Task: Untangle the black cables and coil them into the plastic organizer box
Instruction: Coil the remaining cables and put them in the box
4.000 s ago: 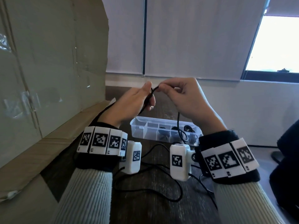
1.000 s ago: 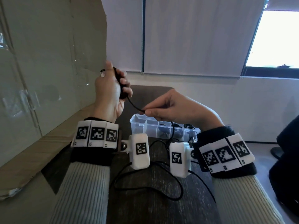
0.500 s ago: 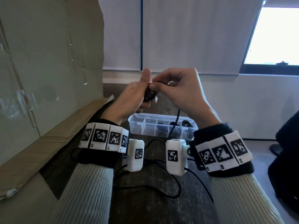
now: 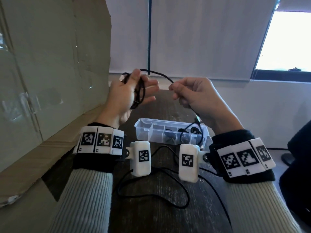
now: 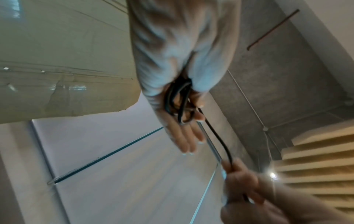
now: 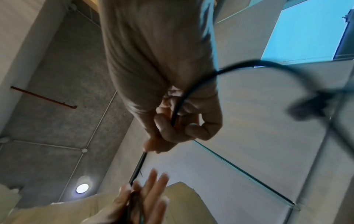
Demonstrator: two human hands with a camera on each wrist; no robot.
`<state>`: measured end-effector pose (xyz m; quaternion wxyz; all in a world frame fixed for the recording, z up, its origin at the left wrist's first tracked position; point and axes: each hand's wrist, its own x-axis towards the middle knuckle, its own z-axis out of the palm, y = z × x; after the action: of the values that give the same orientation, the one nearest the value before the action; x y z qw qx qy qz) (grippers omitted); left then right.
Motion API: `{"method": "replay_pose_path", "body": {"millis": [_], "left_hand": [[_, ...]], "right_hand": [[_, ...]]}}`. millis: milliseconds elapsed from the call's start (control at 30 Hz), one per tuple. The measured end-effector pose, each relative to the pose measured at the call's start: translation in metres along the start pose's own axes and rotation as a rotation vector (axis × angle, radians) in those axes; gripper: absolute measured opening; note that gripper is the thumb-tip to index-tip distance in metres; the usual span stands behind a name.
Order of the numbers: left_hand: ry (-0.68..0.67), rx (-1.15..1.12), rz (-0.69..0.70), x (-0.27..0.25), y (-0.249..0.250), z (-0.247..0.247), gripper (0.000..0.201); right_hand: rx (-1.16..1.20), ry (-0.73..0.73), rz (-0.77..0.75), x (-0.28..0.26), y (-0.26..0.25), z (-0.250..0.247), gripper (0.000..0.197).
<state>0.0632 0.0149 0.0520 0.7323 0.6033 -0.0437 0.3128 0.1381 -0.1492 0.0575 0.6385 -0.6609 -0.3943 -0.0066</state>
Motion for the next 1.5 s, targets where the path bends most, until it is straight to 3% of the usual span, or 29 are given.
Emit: {"method": "replay_pose_path", "body": {"millis": [167, 267, 400, 467, 533, 633, 800, 900, 1033, 1100, 1200, 1300, 1500], "left_hand": [[0.119, -0.169, -0.003, 0.003, 0.004, -0.001, 0.036], [0.08, -0.268, -0.008, 0.004, 0.005, -0.002, 0.041], [0.038, -0.336, -0.005, 0.003, 0.003, -0.003, 0.037], [0.104, -0.276, 0.016, 0.005, 0.001, -0.001, 0.036], [0.225, -0.039, 0.102, 0.009, -0.006, -0.003, 0.036], [0.276, 0.372, 0.23, 0.013, -0.018, -0.01, 0.038], [0.064, 0.702, 0.189, 0.007, -0.023, 0.002, 0.042], [-0.112, 0.687, 0.089, -0.002, -0.02, 0.009, 0.054], [-0.251, 0.574, -0.087, -0.008, -0.013, 0.011, 0.077], [-0.34, 0.54, -0.098, -0.009, -0.011, 0.009, 0.067], [-0.441, 0.459, -0.047, -0.009, -0.012, 0.005, 0.033], [-0.396, 0.396, 0.01, -0.008, -0.011, 0.006, 0.029], [-0.084, 0.184, 0.025, -0.005, -0.008, 0.01, 0.036]], "right_hand": [[-0.122, -0.085, 0.041, 0.003, 0.012, 0.012, 0.013], [-0.308, -0.232, 0.061, -0.001, 0.015, 0.017, 0.014], [-0.361, -0.407, 0.138, -0.009, 0.011, 0.019, 0.021], [-0.459, -0.49, 0.13, -0.014, 0.002, 0.015, 0.023], [-0.518, -0.565, 0.106, -0.018, -0.006, 0.008, 0.023], [-0.464, -0.488, 0.007, -0.018, -0.013, -0.002, 0.017], [-0.345, -0.236, -0.166, -0.011, -0.012, 0.004, 0.017], [-0.267, -0.102, -0.25, -0.004, -0.005, 0.008, 0.016], [-0.218, 0.056, -0.27, 0.001, 0.005, 0.01, 0.008], [-0.158, 0.067, -0.255, 0.003, 0.007, 0.009, 0.007], [-0.097, 0.046, -0.203, 0.003, 0.009, 0.006, 0.005], [-0.096, 0.008, -0.145, 0.002, 0.009, 0.002, 0.004], [-0.227, -0.07, -0.113, 0.002, 0.014, 0.001, 0.016]]}}
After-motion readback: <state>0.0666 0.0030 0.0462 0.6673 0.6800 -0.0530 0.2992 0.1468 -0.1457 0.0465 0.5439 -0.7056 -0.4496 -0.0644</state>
